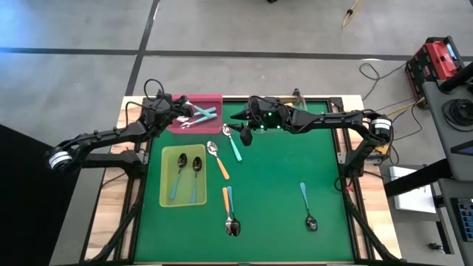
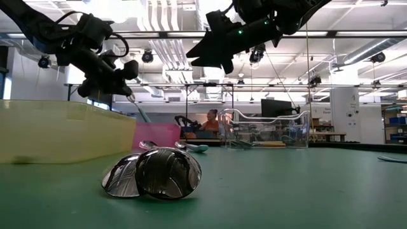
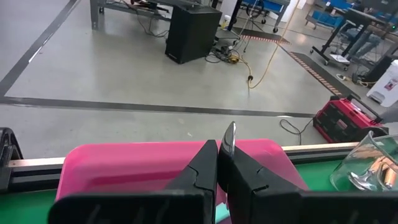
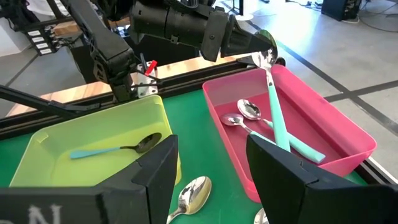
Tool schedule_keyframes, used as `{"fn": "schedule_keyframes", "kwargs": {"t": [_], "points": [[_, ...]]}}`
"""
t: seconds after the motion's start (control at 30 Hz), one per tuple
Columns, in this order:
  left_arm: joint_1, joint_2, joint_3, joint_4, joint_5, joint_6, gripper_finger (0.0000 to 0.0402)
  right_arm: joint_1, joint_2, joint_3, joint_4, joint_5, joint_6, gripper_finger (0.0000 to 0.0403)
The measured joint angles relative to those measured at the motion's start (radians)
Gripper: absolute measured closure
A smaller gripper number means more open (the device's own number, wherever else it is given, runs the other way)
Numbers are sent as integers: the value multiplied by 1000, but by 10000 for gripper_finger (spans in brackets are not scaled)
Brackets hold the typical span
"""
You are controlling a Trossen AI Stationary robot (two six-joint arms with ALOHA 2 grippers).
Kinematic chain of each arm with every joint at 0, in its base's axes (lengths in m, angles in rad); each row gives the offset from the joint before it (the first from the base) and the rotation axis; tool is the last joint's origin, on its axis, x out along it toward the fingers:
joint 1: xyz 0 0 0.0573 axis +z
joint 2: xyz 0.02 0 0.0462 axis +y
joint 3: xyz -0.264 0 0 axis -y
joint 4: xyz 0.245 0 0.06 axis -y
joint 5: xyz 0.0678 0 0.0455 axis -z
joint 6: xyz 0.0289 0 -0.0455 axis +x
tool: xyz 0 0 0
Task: Sort silverware by color (type)
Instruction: Put the light blue spoon into the red bin
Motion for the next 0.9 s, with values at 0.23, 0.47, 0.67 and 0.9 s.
{"fn": "schedule_keyframes", "kwargs": {"t": [0.23, 0.47, 0.67, 0.9], "points": [[0, 0, 0, -1, -25, -13, 401, 0, 0, 0, 0, 0, -1, 220], [0, 0, -5, -5, -27, -97, 401, 0, 0, 0, 0, 0, -1, 220], [0, 22, -6, -5, -27, -101, 401, 0, 0, 0, 0, 0, -1, 220], [4, 49, -6, 1, -46, -101, 401, 0, 0, 0, 0, 0, -1, 220]]}}
